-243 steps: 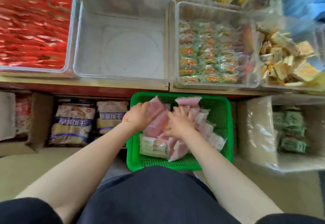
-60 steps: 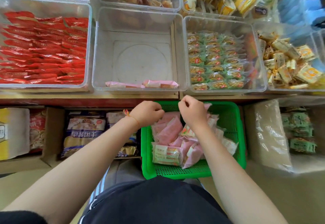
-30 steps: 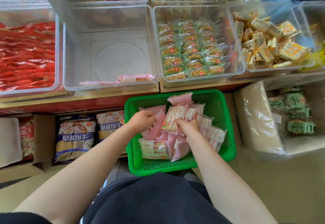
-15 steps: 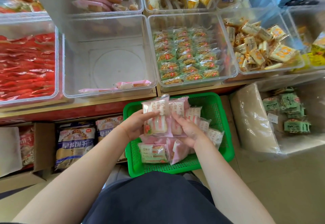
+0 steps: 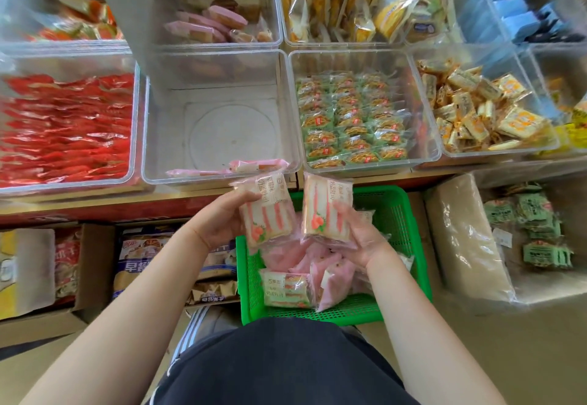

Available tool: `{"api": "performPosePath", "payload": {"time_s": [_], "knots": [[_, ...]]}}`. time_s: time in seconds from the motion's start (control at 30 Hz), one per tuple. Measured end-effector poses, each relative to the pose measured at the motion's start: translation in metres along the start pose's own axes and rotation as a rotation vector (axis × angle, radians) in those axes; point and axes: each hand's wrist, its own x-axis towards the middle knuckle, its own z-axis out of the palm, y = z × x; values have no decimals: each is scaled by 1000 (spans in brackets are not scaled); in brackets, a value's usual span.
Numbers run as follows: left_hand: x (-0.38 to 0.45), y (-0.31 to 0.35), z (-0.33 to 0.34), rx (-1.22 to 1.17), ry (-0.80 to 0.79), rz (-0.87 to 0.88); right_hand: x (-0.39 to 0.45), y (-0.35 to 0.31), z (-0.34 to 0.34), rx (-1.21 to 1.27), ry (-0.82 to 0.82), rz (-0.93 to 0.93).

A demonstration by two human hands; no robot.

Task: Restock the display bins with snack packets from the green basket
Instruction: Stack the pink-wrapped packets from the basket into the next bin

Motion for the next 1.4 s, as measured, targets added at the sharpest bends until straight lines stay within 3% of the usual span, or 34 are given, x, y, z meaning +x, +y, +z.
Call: {"api": "performPosePath", "payload": {"time_s": [0.1, 0.23, 0.33, 0.5, 0.63, 0.77, 0.83, 0.93, 1.03, 1.13, 1.23, 1.3, 1.4], "knots": [[-6, 25, -2, -45, 29, 125, 6, -13, 20, 70, -145, -19], [-5, 48, -9, -308, 217, 330, 23, -17, 52, 107, -307, -57], [-3, 50, -7, -322, 225, 350, 35, -15, 89, 47, -299, -102], [-18, 58, -23, 50, 105, 163, 49, -30, 124, -210, -144, -209], [-28, 90, -55, 260, 46, 188, 49, -47, 129, -513, -173, -49], [-26, 112, -62, 740, -171, 45, 57, -48, 150, -619, -258, 48], [-25, 123, -65, 815, -84, 87, 65, -50, 157, -522, -215, 5], [-20, 141, -73, 811, 267, 337, 81, -63, 158, -337, 59, -208], [0, 141, -78, 1015, 562, 594, 96, -80, 159, -667, 296, -367], [33, 119, -88, 1353, 648, 614, 108, -81, 166, -1119, 370, -463], [56, 100, -99, 1543, 660, 643, 123, -76, 171, -1468, 337, -584], [63, 95, -105, 1607, 611, 554, 135, -73, 174, -1684, 339, -582], [69, 95, -110, 1704, 489, 236, 147, -66, 181, -1954, 355, -498]]}}
